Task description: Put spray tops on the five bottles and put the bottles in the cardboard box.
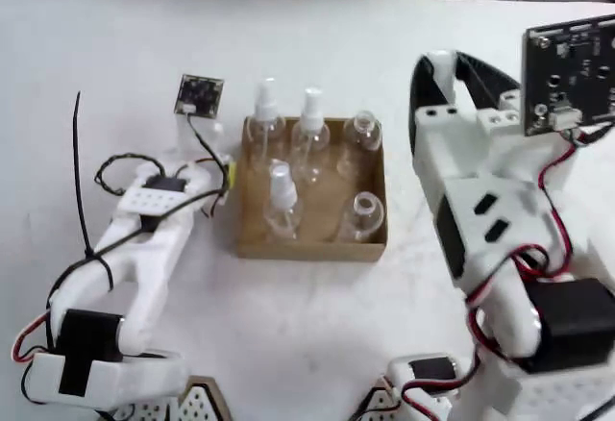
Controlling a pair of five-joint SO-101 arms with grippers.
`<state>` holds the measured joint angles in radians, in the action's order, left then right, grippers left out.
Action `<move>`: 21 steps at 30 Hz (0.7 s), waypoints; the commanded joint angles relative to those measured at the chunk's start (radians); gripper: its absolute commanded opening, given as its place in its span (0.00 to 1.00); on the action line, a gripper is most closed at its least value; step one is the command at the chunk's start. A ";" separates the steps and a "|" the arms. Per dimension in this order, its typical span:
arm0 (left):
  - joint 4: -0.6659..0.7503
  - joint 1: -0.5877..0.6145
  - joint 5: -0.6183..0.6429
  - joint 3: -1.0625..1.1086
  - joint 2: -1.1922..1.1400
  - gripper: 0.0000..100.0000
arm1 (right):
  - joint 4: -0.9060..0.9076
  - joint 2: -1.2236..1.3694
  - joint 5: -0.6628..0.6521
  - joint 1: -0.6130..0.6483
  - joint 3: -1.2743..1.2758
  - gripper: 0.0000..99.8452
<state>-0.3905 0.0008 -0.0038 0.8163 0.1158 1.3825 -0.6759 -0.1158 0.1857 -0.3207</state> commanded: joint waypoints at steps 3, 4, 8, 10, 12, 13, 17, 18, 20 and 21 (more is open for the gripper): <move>0.025 -0.012 -0.014 -0.003 0.021 0.12 | -0.378 -0.005 -0.012 0.004 0.279 0.02; 0.025 -0.012 -0.014 -0.003 0.021 0.12 | -0.424 -0.005 -0.011 0.004 0.315 0.02; 0.025 -0.012 -0.014 -0.003 0.021 0.12 | -0.565 -0.007 -0.011 0.004 0.382 0.02; 0.025 -0.012 -0.014 -0.003 0.021 0.12 | -0.615 -0.004 -0.009 0.004 0.408 0.02; 0.025 -0.012 -0.014 -0.005 0.021 0.12 | -0.668 0.001 -0.009 0.012 0.445 0.02; 0.025 -0.012 -0.014 -0.005 0.021 0.12 | -0.700 0.002 -0.009 0.012 0.468 0.02; 0.025 -0.012 -0.014 -0.005 0.021 0.12 | -0.897 0.004 -0.017 0.004 0.600 0.02; 0.025 -0.012 -0.014 -0.005 0.021 0.12 | -0.958 0.004 -0.017 0.004 0.641 0.02; 0.025 -0.012 -0.014 -0.005 0.021 0.12 | -1.073 0.004 -0.017 0.005 0.726 0.02; 0.025 -0.012 -0.014 -0.005 0.021 0.12 | -1.130 0.004 -0.018 0.007 0.764 0.02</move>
<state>-0.3905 0.0023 -0.0038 0.8163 0.1158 0.4726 -0.6621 -0.1204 0.1903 0.3345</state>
